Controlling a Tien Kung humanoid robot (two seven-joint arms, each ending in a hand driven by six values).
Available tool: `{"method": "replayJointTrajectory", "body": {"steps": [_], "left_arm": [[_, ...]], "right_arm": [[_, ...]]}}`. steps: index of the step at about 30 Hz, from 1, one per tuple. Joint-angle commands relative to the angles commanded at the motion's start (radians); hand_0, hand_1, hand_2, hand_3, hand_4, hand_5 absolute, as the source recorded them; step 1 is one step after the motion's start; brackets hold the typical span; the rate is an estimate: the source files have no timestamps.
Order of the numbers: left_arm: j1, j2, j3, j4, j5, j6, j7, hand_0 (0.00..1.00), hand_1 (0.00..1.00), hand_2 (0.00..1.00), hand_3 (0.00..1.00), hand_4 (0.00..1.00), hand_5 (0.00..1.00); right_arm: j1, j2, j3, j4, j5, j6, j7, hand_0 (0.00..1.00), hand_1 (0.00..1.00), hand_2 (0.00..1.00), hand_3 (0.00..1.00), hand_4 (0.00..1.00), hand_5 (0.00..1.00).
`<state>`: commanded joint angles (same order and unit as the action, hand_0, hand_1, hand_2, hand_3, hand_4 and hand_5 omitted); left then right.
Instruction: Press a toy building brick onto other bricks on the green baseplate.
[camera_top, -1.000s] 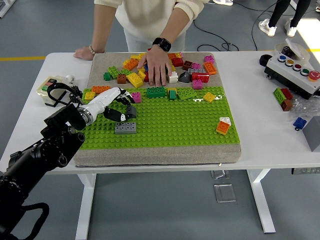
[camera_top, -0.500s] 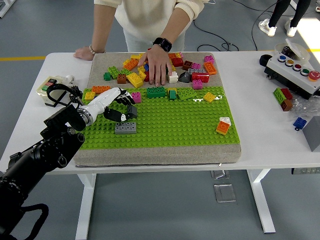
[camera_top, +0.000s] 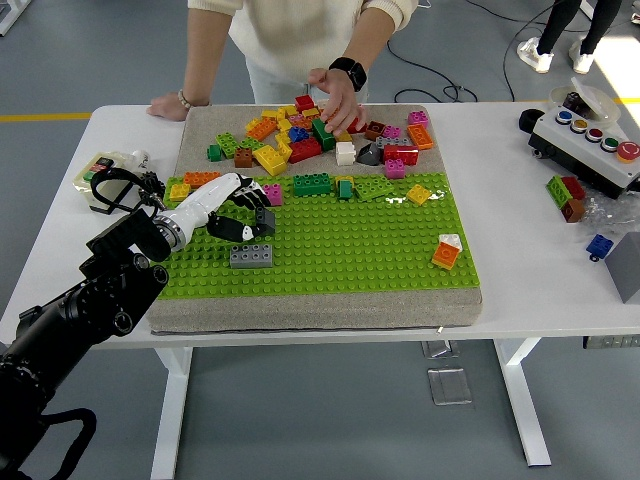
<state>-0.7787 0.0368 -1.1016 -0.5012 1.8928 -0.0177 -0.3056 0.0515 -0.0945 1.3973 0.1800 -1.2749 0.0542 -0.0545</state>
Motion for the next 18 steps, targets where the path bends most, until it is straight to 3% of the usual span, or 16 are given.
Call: {"method": "replayJointTrajectory", "body": {"steps": [18], "left_arm": [[0.001,0.029,-0.027,-0.066,0.005,-0.02,0.01,0.614,0.569,0.559,0.535,0.659,0.002]], "right_arm": [[0.0,-0.005,0.012,0.0,-0.004,0.0,0.002,0.761,0.688,0.733,0.69,0.973,0.494]]}}
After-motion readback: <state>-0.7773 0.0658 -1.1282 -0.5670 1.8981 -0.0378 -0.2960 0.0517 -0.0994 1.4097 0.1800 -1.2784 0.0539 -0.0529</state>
